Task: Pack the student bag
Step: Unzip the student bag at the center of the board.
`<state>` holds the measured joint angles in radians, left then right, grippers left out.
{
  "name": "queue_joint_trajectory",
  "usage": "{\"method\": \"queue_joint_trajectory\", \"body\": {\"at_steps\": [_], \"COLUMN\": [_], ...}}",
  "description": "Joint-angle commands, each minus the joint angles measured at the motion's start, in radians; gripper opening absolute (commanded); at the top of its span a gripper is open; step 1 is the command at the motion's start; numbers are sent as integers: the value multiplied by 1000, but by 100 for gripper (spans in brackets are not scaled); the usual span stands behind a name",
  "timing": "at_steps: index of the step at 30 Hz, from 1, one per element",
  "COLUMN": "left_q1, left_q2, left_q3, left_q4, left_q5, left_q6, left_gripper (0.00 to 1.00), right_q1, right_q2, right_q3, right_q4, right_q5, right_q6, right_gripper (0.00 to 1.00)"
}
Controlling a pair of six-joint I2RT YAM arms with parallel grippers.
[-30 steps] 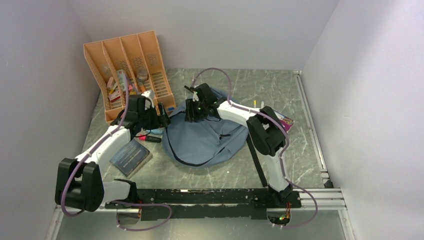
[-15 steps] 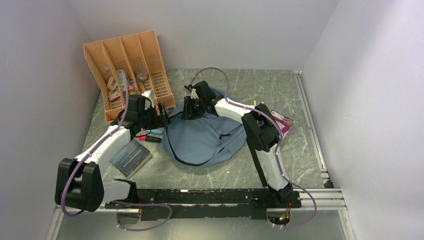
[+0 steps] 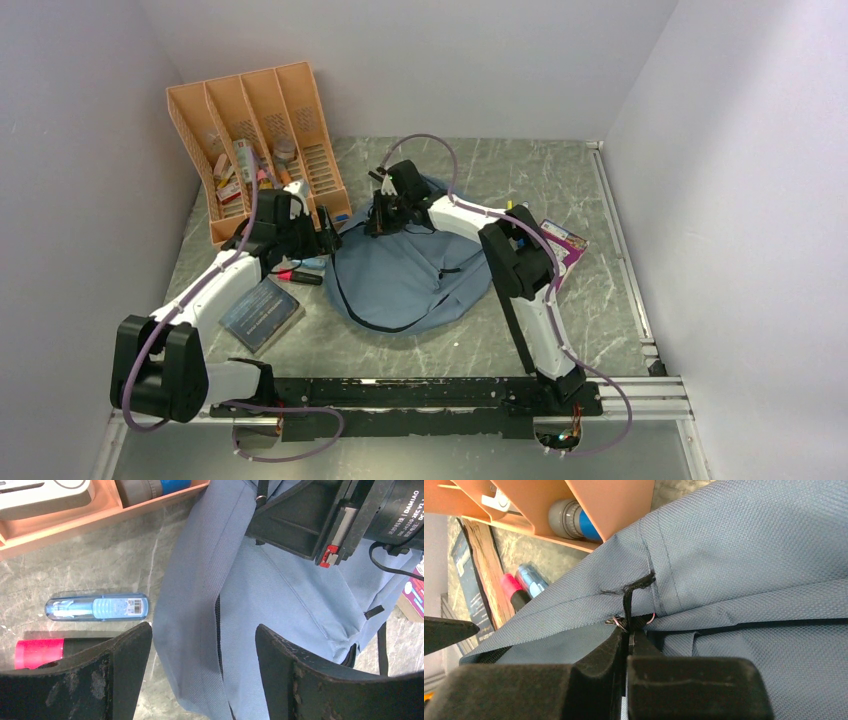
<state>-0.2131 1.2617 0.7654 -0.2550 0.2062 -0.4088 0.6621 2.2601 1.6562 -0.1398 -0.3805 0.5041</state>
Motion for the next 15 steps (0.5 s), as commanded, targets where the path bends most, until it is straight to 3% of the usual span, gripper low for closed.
{"method": "queue_joint_trajectory", "body": {"at_steps": [1, 8, 15], "left_q1": [-5, -5, 3], "left_q2": [15, 43, 73], "left_q3": [59, 182, 213], "left_q4": [-5, -53, -57], "left_q5": [-21, -67, -125], "left_q6": [28, 1, -37], "left_gripper": [80, 82, 83], "right_q1": [-9, 24, 110], "right_q2": [-43, -107, -192], "right_q3": [-21, -48, -83], "right_q4": [53, 64, 76], "right_q5": [-14, -46, -44], "right_q6": [-66, -170, -294], "right_gripper": [0, 0, 0]}}
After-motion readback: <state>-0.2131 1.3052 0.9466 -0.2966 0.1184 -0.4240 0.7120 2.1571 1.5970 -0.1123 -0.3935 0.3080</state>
